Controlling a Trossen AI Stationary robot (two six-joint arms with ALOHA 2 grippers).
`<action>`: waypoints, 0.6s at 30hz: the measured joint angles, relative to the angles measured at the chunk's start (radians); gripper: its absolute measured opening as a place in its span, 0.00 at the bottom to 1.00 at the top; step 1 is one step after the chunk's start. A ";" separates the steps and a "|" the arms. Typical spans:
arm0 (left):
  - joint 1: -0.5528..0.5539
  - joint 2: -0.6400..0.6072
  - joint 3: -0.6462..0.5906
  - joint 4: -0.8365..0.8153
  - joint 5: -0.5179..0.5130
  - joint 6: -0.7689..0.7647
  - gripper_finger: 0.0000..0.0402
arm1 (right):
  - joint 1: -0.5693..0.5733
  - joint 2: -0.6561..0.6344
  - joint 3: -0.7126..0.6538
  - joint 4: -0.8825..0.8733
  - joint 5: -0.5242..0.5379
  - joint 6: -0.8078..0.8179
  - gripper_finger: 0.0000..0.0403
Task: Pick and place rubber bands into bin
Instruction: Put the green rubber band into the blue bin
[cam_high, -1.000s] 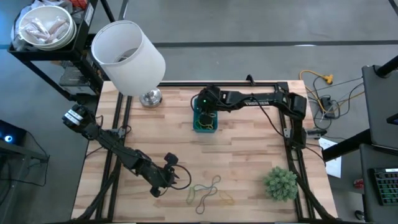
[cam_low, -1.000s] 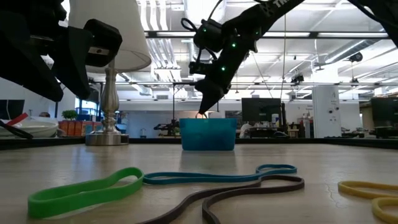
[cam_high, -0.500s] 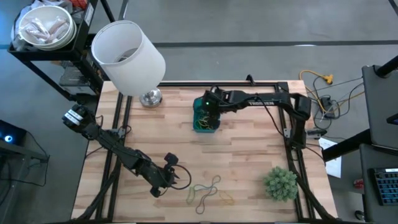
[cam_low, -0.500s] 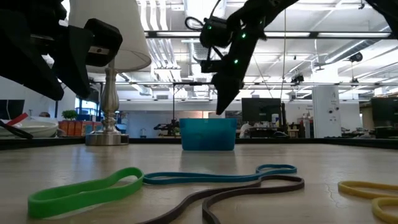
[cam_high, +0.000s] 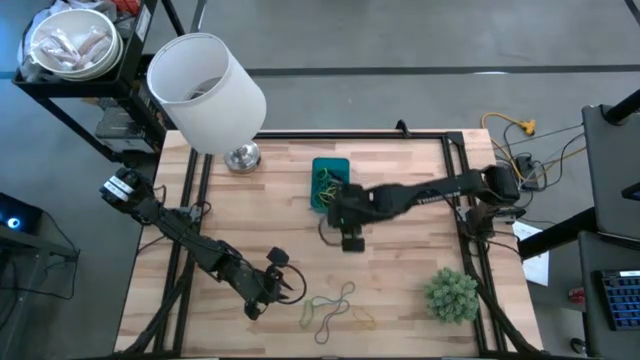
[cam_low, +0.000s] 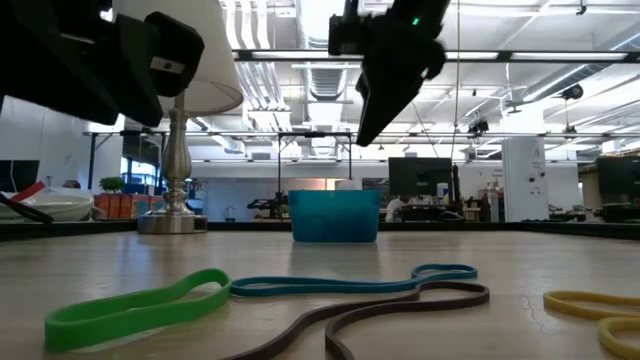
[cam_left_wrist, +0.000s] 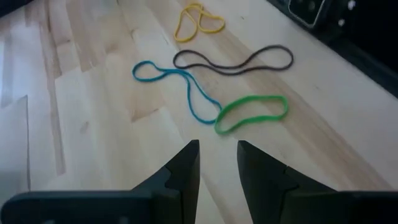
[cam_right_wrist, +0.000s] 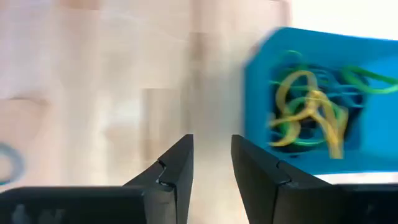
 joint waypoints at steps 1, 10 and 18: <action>0.000 0.001 0.000 0.010 0.000 -0.017 0.23 | 0.025 -0.002 -0.002 0.000 0.001 0.017 0.25; -0.002 0.135 0.074 0.041 -0.002 -0.183 0.23 | 0.239 -0.003 -0.023 -0.059 0.263 0.148 0.20; -0.002 0.301 0.187 0.021 -0.002 -0.238 0.23 | 0.388 -0.004 -0.030 -0.335 0.542 0.472 0.16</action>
